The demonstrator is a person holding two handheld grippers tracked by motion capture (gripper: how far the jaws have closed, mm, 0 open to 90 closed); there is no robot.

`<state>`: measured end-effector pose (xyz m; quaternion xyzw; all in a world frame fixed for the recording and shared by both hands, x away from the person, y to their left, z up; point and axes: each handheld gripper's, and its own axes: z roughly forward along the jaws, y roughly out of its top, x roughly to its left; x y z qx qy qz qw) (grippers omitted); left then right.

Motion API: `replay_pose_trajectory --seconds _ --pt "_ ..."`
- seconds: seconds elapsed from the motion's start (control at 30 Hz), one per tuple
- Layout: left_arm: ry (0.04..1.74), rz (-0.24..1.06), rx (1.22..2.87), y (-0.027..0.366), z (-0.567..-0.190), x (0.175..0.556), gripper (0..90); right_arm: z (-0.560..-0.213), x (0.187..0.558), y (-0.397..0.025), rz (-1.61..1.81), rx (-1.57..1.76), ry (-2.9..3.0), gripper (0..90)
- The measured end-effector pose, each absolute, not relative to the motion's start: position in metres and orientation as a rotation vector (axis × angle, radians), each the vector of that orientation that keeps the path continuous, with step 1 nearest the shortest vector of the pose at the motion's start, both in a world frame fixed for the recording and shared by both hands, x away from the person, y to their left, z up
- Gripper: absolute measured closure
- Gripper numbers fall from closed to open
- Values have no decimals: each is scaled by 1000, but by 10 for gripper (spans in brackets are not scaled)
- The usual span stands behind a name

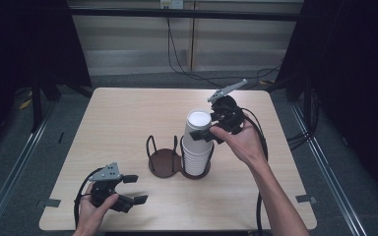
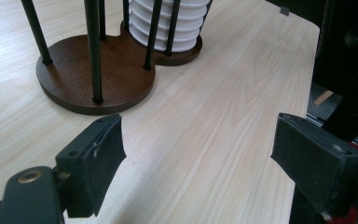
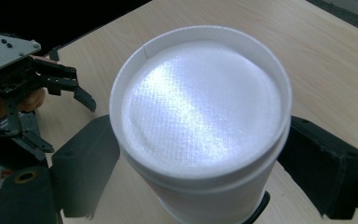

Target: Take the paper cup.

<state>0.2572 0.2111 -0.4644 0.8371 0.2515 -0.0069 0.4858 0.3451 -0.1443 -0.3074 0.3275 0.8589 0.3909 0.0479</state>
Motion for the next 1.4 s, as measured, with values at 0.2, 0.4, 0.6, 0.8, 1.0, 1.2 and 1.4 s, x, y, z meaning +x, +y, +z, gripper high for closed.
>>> replay_pose_trajectory --seconds 0.2,0.4,0.6,0.8,1.0,1.2,1.4 --pt "613 -19 2038 211 -465 257 164 -305 350 -139 1150 965 2638 167" --pt "603 -25 2033 211 -465 258 163 -306 352 -136 1161 956 2630 179" --pt "608 -18 2037 211 -465 258 163 -307 352 -133 1144 939 2618 207" --pt "606 -18 2041 211 -465 258 164 -306 351 -133 1137 922 2608 215" --pt "610 -18 2042 211 -465 258 164 -304 349 -135 1153 909 2596 219" --pt "609 -19 2044 211 -465 258 163 -302 348 -135 1162 893 2583 221" --pt "613 -22 2044 210 -465 258 164 -297 347 -136 1173 893 2572 223"
